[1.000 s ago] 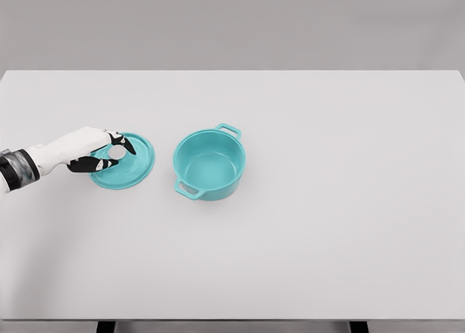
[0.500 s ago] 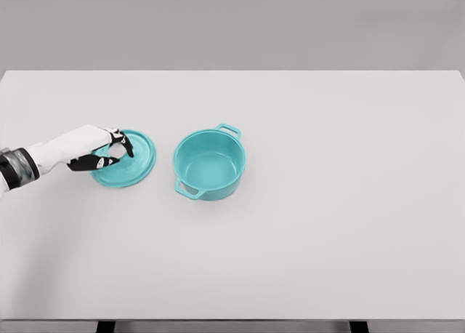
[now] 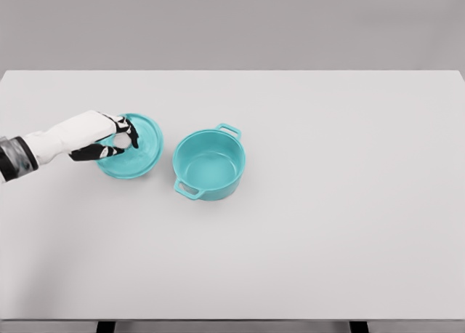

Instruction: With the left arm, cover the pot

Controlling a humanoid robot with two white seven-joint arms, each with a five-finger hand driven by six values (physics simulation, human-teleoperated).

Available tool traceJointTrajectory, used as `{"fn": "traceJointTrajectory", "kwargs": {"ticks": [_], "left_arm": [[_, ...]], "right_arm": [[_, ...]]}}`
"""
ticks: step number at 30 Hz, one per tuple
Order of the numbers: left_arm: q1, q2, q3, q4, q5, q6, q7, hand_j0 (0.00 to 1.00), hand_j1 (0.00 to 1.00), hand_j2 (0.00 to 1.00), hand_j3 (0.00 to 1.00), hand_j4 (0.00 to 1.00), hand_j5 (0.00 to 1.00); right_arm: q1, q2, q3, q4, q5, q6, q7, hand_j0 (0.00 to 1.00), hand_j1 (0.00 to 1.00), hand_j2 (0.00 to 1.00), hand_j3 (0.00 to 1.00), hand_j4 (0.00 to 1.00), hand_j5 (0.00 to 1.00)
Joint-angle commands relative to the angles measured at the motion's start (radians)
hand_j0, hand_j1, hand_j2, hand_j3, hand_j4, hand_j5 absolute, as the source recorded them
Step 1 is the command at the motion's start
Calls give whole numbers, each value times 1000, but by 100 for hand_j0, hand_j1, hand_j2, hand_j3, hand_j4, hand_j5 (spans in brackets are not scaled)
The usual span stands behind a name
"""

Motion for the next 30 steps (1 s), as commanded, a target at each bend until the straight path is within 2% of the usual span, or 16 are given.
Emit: {"fn": "traceJointTrajectory", "kwargs": {"ticks": [1, 14, 19, 30], "left_arm": [[0, 12, -1, -26, 8, 3, 1, 46, 46, 46, 46, 46, 46], [0, 15, -2, -100, 11, 3, 1, 46, 46, 46, 46, 46, 46], [-3, 13, -4, -101, 11, 3, 1, 46, 46, 46, 46, 46, 46], [-5, 6, -21, -179, 10, 3, 1, 46, 46, 46, 46, 46, 46]], "right_arm": [[0, 0, 0, 1, 0, 0, 0, 100, 100, 100, 100, 100, 100], [0, 0, 0, 0, 0, 0, 0, 100, 100, 100, 100, 100, 100], [0, 0, 0, 1, 0, 0, 0, 100, 100, 100, 100, 100, 100], [0, 0, 0, 0, 0, 0, 0, 100, 100, 100, 100, 100, 100]]}}
